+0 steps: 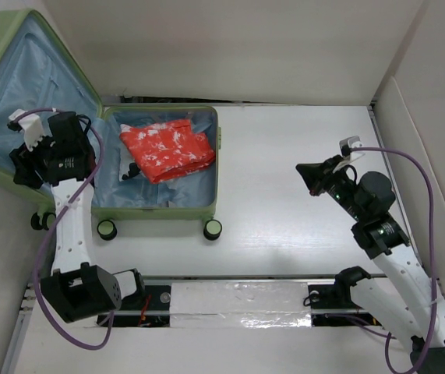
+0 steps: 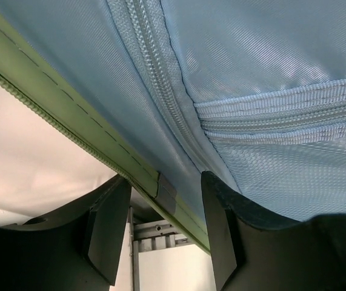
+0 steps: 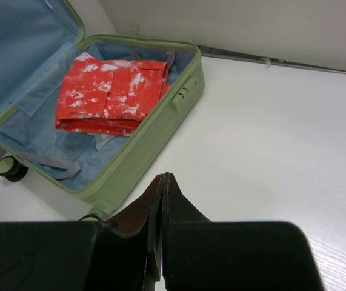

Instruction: Pack the luggage

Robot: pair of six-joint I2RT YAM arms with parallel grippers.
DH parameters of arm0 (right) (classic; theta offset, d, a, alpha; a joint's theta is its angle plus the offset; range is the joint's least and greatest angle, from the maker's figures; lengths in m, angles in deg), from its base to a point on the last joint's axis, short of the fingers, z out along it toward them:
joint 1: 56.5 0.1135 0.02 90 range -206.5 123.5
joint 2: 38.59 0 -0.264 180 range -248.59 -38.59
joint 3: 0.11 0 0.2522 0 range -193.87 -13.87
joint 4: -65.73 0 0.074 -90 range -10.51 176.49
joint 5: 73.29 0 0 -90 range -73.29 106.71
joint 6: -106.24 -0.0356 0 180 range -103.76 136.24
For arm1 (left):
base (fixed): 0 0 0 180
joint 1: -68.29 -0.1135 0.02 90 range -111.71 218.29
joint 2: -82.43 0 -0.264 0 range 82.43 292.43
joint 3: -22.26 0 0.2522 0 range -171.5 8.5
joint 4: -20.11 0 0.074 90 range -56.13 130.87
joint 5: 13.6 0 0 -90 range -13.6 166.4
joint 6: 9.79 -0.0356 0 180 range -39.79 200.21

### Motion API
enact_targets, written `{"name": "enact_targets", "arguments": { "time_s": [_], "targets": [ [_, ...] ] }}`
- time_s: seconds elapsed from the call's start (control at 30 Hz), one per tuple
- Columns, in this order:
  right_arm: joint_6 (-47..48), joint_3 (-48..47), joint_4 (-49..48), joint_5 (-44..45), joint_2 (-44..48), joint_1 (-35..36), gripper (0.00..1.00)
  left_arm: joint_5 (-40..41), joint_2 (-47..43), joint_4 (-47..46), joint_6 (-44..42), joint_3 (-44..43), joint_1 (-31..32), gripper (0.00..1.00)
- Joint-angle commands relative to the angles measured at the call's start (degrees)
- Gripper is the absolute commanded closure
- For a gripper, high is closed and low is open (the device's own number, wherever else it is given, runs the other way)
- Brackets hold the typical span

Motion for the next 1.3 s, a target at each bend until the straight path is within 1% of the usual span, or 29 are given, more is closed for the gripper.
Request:
{"name": "enact_targets", "arguments": {
  "time_s": [0.0,0.1,0.23,0.27,0.4,0.43,0.5,0.53,0.57,0.6,0.67,0.7,0.73,0.77,0.83,0.9,0.93,1.0,1.03,1.1,1.13,1.17,1.27],
  "targets": [
    [1.1,-2.6,-1.3,0.1,0.8,0.5,0.97,1.6,-2.2,-4.2,-0.2,0.7,-0.2,0.54],
    [1.1,-2.6,-1.3,0.9,0.7,1.0,0.97,1.9,-4.5,-1.9,2.9,1.8,-0.2,0.55],
    [1.4,-3.0,1.2,2.4,1.0,1.0,0.97,2.1,-6.9,-2.7,3.4,7.1,-0.2,0.68],
    [1.5,-2.9,1.2,2.7,1.2,1.6,0.97,2.1,-7.3,-3.1,3.4,9.3,-0.2,0.69],
    [1.2,-2.8,1.5,3.8,1.1,2.1,0.97,2.8,-9.7,-2.2,6.5,11.5,-0.2,0.69],
    [1.4,-2.8,1.5,4.2,0.7,2.1,0.97,2.8,-10.1,-2.6,5.8,11.4,-0.2,0.68],
    [1.7,-2.9,2.1,4.9,0.3,2.7,0.97,3.4,-9.8,-3.3,4.3,10.9,-0.2,0.61],
    [1.8,-3.3,2.3,5.6,0.1,2.7,0.97,2.9,-9.6,-3.6,3.4,10.7,-0.2,0.54],
    [2.0,-3.5,2.7,5.6,0.0,2.7,0.97,3.2,-9.3,-5.2,1.6,11.3,-0.2,0.53],
    [2.1,-3.6,2.7,5.8,0.0,2.7,0.97,3.6,-8.5,-8.9,0.1,11.8,-0.2,0.52],
    [2.1,-3.0,2.2,6.3,0.1,2.7,0.97,2.0,-7.1,-10.8,-0.4,10.4,-1.8,0.51],
    [2.1,-2.9,2.0,6.3,0.0,2.7,0.97,0.4,-5.2,-4.3,3.7,7.9,-3.6,0.51],
    [2.1,-3.0,2.2,6.4,-0.2,2.7,0.97,-1.5,-4.4,-3.0,6.3,6.0,-3.6,0.52],
    [2.2,-3.1,2.2,6.4,-0.9,2.7,0.97,-1.6,-3.3,-4.9,3.6,5.6,-3.6,0.52],
    [2.2,-3.3,2.3,5.2,-1.5,2.7,0.97,-1.7,-2.5,-5.5,3.9,4.8,-3.6,0.52],
    [2.5,-3.9,2.9,4.4,-2.2,2.7,0.97,-1.9,-1.5,-7.7,1.6,4.6,-3.6,0.57],
    [2.6,-3.9,2.8,4.3,-2.2,2.7,0.97,-1.8,-0.9,-6.5,2.7,3.8,-3.6,0.69],
    [2.4,-3.6,2.3,4.5,-2.3,2.7,0.97,-2.1,-0.1,-4.5,3.7,2.1,-3.6,0.76],
    [2.4,-3.7,2.3,4.1,-2.5,2.7,0.97,-1.7,-0.3,-3.7,5.6,1.8,-3.6,0.86],
    [2.5,-3.9,2.3,3.9,-2.9,2.7,0.97,-1.5,-1.4,-2.3,6.2,1.5,-3.6,0.97],
    [2.4,-4.0,2.2,3.6,-3.0,3.2,0.97,-4.0,-1.8,-0.4,10.5,1.2,-3.6,1.00],
    [2.3,-3.9,1.8,3.6,-3.4,3.2,0.97,-6.4,-2.5,0.8,12.2,0.9,-3.6,1.00],
    [2.2,-4.2,1.1,3.6,-5.2,3.2,0.97,-10.6,-8.0,-0.7,12.4,3.5,3.4,1.00]
  ]
}}
